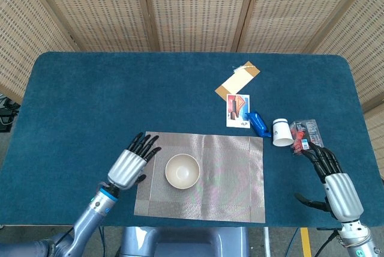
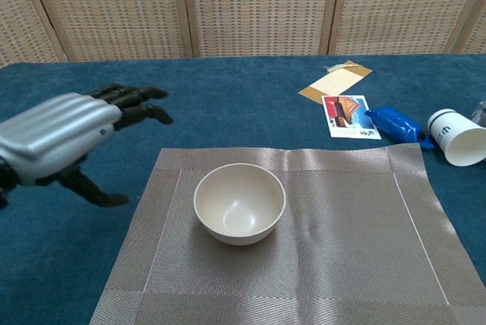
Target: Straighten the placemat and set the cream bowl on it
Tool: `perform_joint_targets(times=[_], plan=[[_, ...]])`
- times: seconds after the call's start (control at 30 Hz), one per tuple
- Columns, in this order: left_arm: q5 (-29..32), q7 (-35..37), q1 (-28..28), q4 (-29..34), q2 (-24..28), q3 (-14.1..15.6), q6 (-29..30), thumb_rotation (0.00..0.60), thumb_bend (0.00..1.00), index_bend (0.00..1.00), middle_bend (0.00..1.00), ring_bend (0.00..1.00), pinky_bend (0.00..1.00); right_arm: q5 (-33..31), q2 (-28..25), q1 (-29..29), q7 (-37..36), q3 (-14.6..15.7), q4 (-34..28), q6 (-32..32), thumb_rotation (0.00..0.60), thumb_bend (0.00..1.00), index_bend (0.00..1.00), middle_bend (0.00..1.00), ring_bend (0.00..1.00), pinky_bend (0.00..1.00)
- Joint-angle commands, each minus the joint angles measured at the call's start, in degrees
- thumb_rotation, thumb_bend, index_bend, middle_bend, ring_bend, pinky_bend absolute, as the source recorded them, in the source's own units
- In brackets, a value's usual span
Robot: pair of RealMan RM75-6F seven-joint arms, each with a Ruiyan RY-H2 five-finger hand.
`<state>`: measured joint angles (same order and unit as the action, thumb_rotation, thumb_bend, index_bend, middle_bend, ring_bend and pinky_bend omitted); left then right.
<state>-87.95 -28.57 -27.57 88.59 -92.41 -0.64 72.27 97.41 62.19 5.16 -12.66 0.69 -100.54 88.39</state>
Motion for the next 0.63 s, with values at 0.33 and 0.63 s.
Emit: perform_joint_targets(times=[0.33,0.63], plan=[[1.0,10.0,12.1,0.2,15.1,2.7,14.0,0.600,0.10,0.12,0.00,0.00,0.00,-4.1,1.3,0.8,4.2,-0.8,0.2,-3.5,0.600,0.12,0.14,0.00,0.00,0.00],[3.6,18.7,17.2,-0.5,21.0,3.1,16.3,0.600,0.09,0.05,0.00,0.00,0.00,-11.5,2.8,1.6,13.2,-3.3,1.9,-6.7,0.600,0.12,0.14,0.00,0.00,0.00]])
